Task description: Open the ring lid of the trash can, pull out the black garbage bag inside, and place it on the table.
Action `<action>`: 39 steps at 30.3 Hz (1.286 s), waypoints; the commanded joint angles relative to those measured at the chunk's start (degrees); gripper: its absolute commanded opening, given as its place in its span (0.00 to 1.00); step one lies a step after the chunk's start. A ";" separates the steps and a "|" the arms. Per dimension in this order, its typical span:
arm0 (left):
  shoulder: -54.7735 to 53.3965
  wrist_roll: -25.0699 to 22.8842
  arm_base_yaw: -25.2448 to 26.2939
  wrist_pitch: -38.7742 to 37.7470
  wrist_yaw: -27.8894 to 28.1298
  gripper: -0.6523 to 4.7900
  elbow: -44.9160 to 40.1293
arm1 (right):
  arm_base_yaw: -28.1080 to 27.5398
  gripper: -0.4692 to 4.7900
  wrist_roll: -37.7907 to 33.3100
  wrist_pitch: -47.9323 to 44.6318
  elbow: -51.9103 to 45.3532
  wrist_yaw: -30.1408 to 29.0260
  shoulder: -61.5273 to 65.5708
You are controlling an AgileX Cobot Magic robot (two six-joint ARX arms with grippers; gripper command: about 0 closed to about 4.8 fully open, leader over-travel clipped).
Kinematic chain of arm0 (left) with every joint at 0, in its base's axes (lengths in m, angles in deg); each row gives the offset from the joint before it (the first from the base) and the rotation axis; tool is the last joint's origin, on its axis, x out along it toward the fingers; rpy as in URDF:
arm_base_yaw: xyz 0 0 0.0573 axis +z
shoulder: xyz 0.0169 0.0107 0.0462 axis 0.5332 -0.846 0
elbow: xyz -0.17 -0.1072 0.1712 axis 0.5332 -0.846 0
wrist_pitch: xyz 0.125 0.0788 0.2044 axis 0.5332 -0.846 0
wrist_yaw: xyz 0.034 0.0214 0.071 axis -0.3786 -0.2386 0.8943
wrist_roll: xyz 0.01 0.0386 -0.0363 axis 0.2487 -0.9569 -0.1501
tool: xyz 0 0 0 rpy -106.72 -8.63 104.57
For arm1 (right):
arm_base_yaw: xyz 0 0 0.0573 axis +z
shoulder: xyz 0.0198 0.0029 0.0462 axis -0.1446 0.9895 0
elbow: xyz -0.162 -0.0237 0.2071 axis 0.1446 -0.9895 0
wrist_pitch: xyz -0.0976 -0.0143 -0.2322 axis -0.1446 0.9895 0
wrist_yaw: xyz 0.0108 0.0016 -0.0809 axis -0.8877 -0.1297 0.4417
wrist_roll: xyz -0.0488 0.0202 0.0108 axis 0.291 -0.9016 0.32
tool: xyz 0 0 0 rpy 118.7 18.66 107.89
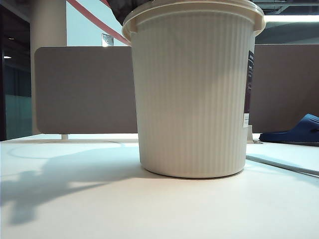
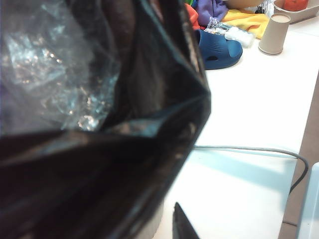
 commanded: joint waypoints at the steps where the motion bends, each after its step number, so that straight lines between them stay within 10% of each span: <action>1: 0.28 0.74 -0.07 0.20 1.64 0.43 0.22 | -0.02 0.09 -0.66 -1.40 2.62 0.72 -0.57; 7: 0.50 1.11 -0.07 0.94 2.54 0.57 0.22 | -0.66 0.09 -1.03 -1.14 4.44 0.90 -0.57; 39: 8.11 1.73 -0.07 -3.26 4.85 0.57 0.26 | -5.88 0.09 -7.23 -2.51 18.86 4.50 -0.57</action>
